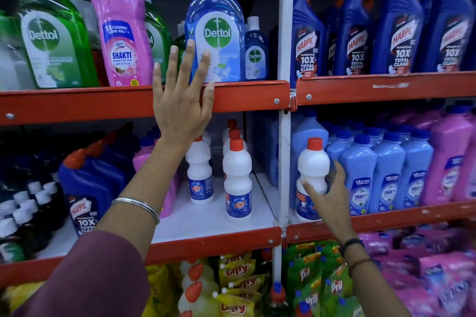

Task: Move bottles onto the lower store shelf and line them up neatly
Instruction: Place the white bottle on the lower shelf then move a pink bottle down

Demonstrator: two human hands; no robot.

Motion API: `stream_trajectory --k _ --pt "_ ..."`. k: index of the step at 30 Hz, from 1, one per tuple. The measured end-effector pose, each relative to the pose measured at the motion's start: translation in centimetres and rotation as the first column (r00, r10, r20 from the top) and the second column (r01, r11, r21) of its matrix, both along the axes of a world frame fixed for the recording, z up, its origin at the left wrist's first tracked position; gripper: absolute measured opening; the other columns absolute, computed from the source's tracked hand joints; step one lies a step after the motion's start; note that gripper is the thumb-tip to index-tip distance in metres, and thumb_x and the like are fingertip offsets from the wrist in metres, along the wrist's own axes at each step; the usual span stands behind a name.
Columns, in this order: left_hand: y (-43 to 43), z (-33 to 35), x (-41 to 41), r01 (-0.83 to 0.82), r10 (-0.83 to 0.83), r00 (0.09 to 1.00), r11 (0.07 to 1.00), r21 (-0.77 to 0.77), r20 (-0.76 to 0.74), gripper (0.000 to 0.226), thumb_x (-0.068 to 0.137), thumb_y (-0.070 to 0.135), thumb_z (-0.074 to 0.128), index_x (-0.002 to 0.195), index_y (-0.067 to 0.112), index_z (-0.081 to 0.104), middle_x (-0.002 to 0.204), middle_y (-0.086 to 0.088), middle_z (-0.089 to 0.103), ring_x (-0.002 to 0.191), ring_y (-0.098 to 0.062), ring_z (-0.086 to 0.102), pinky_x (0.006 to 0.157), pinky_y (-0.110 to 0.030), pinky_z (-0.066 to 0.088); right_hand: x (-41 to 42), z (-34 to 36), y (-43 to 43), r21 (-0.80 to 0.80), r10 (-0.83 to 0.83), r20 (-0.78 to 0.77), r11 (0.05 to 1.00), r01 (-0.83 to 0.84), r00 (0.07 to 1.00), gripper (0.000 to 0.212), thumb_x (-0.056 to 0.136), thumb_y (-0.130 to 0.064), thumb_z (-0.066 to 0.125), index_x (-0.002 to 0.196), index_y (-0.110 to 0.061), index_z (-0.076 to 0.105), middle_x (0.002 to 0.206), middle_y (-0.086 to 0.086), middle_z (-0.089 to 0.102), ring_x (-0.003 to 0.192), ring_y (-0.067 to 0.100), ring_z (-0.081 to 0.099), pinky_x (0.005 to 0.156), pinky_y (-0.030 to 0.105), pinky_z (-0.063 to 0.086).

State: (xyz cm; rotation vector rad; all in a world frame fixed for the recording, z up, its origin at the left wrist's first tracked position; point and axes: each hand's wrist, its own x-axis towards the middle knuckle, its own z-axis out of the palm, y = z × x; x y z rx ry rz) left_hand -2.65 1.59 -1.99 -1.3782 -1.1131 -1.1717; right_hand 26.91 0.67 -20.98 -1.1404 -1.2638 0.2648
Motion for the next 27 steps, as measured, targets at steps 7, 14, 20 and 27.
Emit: stream_trajectory --k 7,14,20,27 --pt "-0.4 -0.5 -0.6 -0.031 0.029 0.998 0.998 -0.053 -0.051 0.051 0.103 0.043 0.025 0.152 0.028 0.023 0.16 -0.003 0.024 0.148 -0.024 0.018 0.119 -0.047 0.012 -0.1 1.1 0.1 -0.068 -0.118 0.182 0.989 0.133 0.976 0.067 0.071 -0.038 0.076 0.127 -0.017 0.046 0.122 0.011 0.062 0.109 0.033 0.056 0.077 0.043 0.05" --pt "-1.7 -1.7 -3.3 -0.033 0.028 0.998 0.995 -0.093 -0.051 0.052 0.103 0.042 0.027 0.153 0.028 0.019 0.161 -0.003 0.02 0.149 -0.024 0.013 0.118 -0.049 0.01 -1.8 0.9 -2.5 0.019 -0.18 0.115 0.984 0.179 0.977 0.074 0.066 -0.04 0.081 0.129 -0.021 0.048 0.122 0.008 0.064 0.112 0.031 0.057 0.081 0.046 0.052" --pt "-2.3 -2.4 -7.6 -0.047 0.041 0.996 0.996 -0.074 -0.079 0.055 0.103 0.043 0.024 0.154 0.023 0.014 0.161 -0.008 0.018 0.149 -0.026 0.012 0.12 -0.045 0.004 -4.8 2.6 -5.7 0.169 -0.292 0.004 0.943 0.287 0.956 0.074 0.064 -0.041 0.082 0.127 -0.019 0.052 0.119 0.009 0.066 0.105 0.03 0.062 0.076 0.051 0.054" --pt "-2.9 -1.8 -11.6 -0.074 0.071 0.997 0.993 -0.088 -0.034 0.054 0.102 0.044 0.024 0.153 0.024 0.019 0.161 -0.004 0.02 0.149 -0.025 0.013 0.118 -0.051 0.011 -11.6 4.9 -8.3 0.148 0.0 -0.044 0.989 0.006 0.999 0.069 0.058 -0.054 0.08 0.117 -0.026 0.057 0.104 -0.008 0.066 0.092 0.016 0.064 0.07 0.032 0.055"
